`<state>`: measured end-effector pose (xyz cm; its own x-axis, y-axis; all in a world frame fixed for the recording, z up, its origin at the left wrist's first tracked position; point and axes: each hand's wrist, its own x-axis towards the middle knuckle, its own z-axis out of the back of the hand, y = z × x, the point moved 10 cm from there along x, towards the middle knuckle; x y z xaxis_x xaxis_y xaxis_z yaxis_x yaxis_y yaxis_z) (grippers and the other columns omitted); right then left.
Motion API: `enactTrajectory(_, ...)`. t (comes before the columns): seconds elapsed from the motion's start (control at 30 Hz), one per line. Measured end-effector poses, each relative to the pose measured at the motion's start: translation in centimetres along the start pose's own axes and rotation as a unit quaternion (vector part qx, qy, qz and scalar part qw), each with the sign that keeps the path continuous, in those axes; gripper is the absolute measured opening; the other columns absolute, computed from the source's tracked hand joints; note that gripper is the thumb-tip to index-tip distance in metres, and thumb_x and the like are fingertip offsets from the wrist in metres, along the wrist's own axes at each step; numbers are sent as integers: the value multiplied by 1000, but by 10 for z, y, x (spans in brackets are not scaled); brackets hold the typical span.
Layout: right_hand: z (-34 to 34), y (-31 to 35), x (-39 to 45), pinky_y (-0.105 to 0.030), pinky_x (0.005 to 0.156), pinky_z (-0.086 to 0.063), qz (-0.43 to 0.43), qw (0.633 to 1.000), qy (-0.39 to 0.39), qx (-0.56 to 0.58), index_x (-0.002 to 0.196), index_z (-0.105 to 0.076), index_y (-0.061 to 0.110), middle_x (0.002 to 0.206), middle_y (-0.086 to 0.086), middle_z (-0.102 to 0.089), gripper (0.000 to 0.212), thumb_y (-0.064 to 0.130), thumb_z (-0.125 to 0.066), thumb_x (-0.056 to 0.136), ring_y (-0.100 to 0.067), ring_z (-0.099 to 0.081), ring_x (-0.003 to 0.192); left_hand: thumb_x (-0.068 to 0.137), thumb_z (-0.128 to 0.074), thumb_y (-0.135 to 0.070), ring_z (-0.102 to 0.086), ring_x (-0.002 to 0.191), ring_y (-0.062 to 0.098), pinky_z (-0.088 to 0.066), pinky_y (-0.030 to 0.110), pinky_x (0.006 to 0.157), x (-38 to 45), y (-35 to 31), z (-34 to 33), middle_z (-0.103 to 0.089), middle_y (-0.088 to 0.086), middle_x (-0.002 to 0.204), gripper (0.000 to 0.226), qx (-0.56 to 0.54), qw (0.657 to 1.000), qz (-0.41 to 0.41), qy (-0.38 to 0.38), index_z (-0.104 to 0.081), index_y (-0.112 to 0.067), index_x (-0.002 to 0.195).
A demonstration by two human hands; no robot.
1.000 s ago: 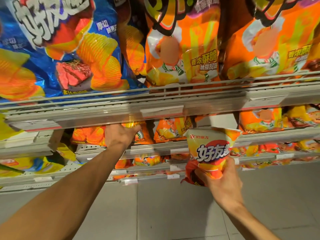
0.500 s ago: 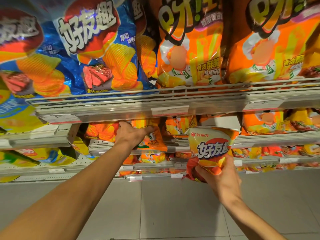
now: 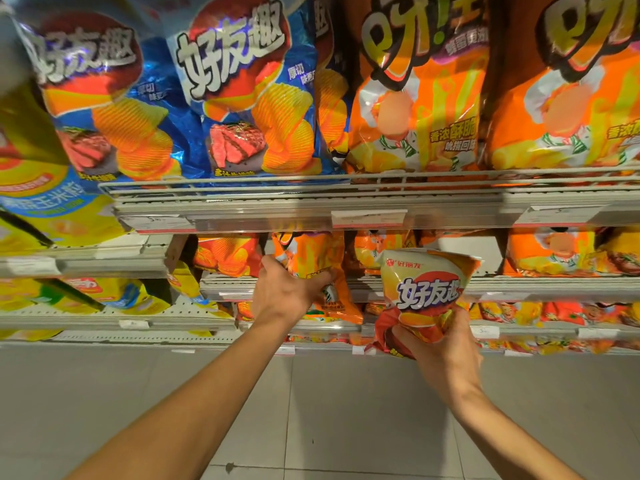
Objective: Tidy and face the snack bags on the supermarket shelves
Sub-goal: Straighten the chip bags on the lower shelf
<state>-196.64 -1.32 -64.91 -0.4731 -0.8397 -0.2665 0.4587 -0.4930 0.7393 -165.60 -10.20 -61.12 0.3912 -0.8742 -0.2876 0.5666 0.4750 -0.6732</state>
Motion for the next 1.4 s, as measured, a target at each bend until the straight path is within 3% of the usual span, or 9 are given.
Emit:
enactTrajectory(0.17,-1,-6,2,-56,104,-43,-6,1000,2,-1,124,-45,33,123,1,-68,80,50,-92,61,-30,-60,120,52,-80,-76,-58,105,29,-50,40,81,-4,14,-4,-60,6,118,108,-8,999,13,39,-37,-15,131)
enactTrajectory(0.3,-5,0,-4,-59,105,-42,11,1000,8,2,120,-43,36,123,1,-67,78,52,-92,61,-29,-60,119,45,-78,-76,-62,104,29,-54,46,87,-20,32,4,-63,4,112,102,-16,1000,10,6,-41,-19,122)
enactTrajectory(0.53,-42,52,-15,-56,103,-48,66,997,29,-22,139,-42,26,129,-4,-65,93,55,-89,64,-30,-61,119,55,-87,-62,-62,106,27,-56,51,86,-48,92,32,-62,2,115,84,-59,997,10,-50,-42,-26,116)
enactTrajectory(0.7,-92,107,-9,-52,108,-42,96,994,48,-18,141,-37,22,137,-4,-58,100,63,-86,64,-33,-54,127,54,-88,-62,-64,98,25,-57,47,81,-49,131,72,-63,-1,106,78,-73,991,13,-111,-41,-30,107)
enactTrajectory(0.87,-133,157,7,-51,111,-34,120,992,2,-45,139,-39,16,140,-12,-54,96,62,-82,68,-35,-46,134,50,-87,-65,-64,97,22,-58,49,78,-48,156,91,-62,-5,105,83,-55,991,-4,-119,-39,-34,111)
enactTrajectory(1.07,-167,166,35,-52,117,-28,105,992,-10,-68,149,-36,9,150,-19,-46,104,63,-81,72,-38,-39,142,50,-84,-68,-60,107,17,-57,48,83,-48,164,95,-58,-8,114,91,-51,992,-30,-116,-41,-33,123)
enactTrajectory(1.27,-197,153,38,-51,116,-34,105,989,35,-100,150,-28,12,151,-19,-45,108,67,-79,72,-38,-43,140,51,-85,-67,-60,105,16,-57,47,81,-47,169,99,-57,-13,110,84,-71,988,-32,-132,-37,-41,115)
enactTrajectory(1.4,-196,156,43,-48,104,-43,141,976,68,-152,145,-30,15,141,-18,-51,102,71,-75,72,-39,-52,129,51,-86,-66,-60,104,15,-58,45,80,-51,161,94,-56,-15,108,86,-71,987,-37,-141,-36,-41,116)
